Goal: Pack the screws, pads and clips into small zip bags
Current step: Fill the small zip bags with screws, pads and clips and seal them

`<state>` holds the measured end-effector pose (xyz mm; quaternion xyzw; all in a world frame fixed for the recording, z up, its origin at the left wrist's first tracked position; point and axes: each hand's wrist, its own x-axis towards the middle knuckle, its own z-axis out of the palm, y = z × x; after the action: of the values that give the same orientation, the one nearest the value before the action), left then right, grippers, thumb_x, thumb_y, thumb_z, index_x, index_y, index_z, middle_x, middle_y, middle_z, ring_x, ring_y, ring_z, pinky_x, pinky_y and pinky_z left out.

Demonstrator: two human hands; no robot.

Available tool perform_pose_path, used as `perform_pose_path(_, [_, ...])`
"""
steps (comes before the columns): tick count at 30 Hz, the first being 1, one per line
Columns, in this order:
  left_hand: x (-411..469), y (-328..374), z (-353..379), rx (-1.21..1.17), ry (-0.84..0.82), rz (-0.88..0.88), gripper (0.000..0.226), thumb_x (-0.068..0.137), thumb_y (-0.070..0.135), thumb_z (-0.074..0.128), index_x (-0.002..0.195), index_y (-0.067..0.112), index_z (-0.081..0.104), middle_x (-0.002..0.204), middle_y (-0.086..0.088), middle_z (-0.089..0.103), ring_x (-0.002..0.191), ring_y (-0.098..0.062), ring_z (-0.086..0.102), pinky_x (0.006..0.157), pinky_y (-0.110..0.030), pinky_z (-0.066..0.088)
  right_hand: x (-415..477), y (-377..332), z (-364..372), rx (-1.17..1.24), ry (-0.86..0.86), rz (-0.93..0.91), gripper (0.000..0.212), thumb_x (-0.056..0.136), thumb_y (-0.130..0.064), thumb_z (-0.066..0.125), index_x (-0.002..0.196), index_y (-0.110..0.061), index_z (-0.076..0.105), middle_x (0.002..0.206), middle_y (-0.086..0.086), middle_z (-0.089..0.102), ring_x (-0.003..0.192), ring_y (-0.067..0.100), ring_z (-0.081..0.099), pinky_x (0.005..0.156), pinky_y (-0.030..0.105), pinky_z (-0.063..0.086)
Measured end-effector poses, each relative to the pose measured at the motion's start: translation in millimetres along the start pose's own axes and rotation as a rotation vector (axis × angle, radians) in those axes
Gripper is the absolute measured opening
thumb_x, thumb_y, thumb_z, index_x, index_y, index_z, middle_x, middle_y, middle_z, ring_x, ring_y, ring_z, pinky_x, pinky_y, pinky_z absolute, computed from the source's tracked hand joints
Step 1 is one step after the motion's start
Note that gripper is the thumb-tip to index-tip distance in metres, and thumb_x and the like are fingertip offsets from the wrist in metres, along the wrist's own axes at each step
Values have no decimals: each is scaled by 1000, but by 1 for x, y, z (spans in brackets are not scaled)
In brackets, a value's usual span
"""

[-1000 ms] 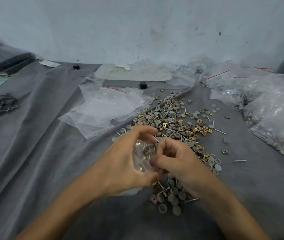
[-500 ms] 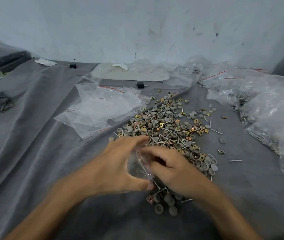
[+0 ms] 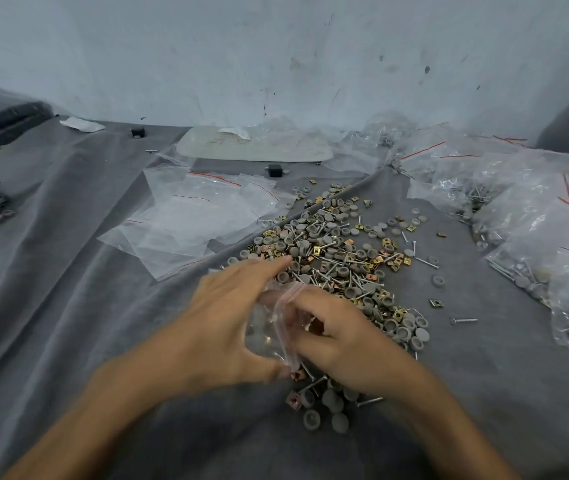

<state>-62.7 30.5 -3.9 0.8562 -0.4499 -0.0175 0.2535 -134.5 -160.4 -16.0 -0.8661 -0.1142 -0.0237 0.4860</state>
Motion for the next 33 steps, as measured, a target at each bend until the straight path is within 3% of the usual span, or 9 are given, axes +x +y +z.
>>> perform_pose_path(3, [-1, -15, -5, 81, -123, -90, 128, 52, 79, 74, 147, 61, -9, 147, 41, 9, 138, 17, -1, 119, -24, 5, -2, 3, -6, 121, -37, 65, 34, 92, 4, 55, 121, -12, 65, 117, 5, 67, 102, 29, 67, 87, 51, 57])
perform_pose_path(6, [-1, -25, -7, 95, -105, -174, 117, 66, 63, 81, 154, 49, 6, 155, 22, 29, 142, -2, 20, 120, -32, 19, -5, 2, -12, 259, -31, 84, 48, 100, -3, 51, 125, -41, 67, 121, -13, 69, 109, 20, 69, 89, 38, 61])
perform_pose_path(9, [-4, -28, -14, 47, -41, -204, 101, 69, 56, 79, 152, 46, 22, 146, 18, 39, 139, -7, 31, 116, -31, 30, -5, 4, -16, 280, 35, 110, 31, 99, -10, 61, 110, -34, 77, 116, -18, 71, 105, 7, 70, 79, 21, 59])
perform_pose_path(12, [-6, -19, -15, 117, -83, -125, 116, 63, 74, 74, 154, 48, 8, 152, 33, 16, 146, 5, 7, 121, -26, 11, -3, 3, -12, 228, 0, 143, 20, 90, -20, 76, 105, -33, 77, 111, -17, 71, 99, 5, 71, 77, 24, 61])
perform_pose_path(15, [-6, 2, -13, 63, -86, -36, 126, 48, 94, 61, 152, 54, 2, 142, 53, -7, 136, 25, -12, 115, -14, -1, 3, -3, 0, 148, 15, 75, 20, 88, -29, 78, 108, -30, 75, 113, -6, 69, 101, 15, 70, 84, 36, 61])
perform_pose_path(19, [-7, 11, -12, 25, -24, 6, 104, 50, 86, 67, 141, 52, 31, 137, 36, 36, 132, 17, 22, 115, -23, 21, 6, -5, 15, 51, -5, 43, 18, 88, -30, 77, 103, -21, 75, 113, -4, 66, 96, 12, 67, 87, 43, 56])
perform_pose_path(25, [-6, 7, -6, 58, -77, 36, 110, 46, 92, 61, 141, 57, 17, 139, 39, 24, 130, 13, 18, 110, -8, 7, 5, -5, 14, 58, -21, 56, 25, 88, -33, 76, 110, -20, 75, 120, -8, 63, 104, 11, 66, 91, 42, 56])
perform_pose_path(29, [-5, 3, -6, 3, -14, 45, 93, 50, 83, 72, 132, 54, 38, 128, 35, 43, 126, 6, 34, 106, -16, 29, 4, -2, 14, 29, -24, 30, 15, 92, -30, 73, 102, -20, 75, 111, -8, 63, 95, 8, 64, 85, 33, 54])
perform_pose_path(33, [-3, -6, -10, -31, 34, -4, 79, 55, 83, 72, 124, 56, 43, 126, 35, 47, 125, 2, 43, 106, -25, 37, 1, 0, -19, 58, -17, 35, 19, 99, -29, 63, 116, -31, 73, 116, -14, 68, 110, 2, 64, 93, 22, 51])
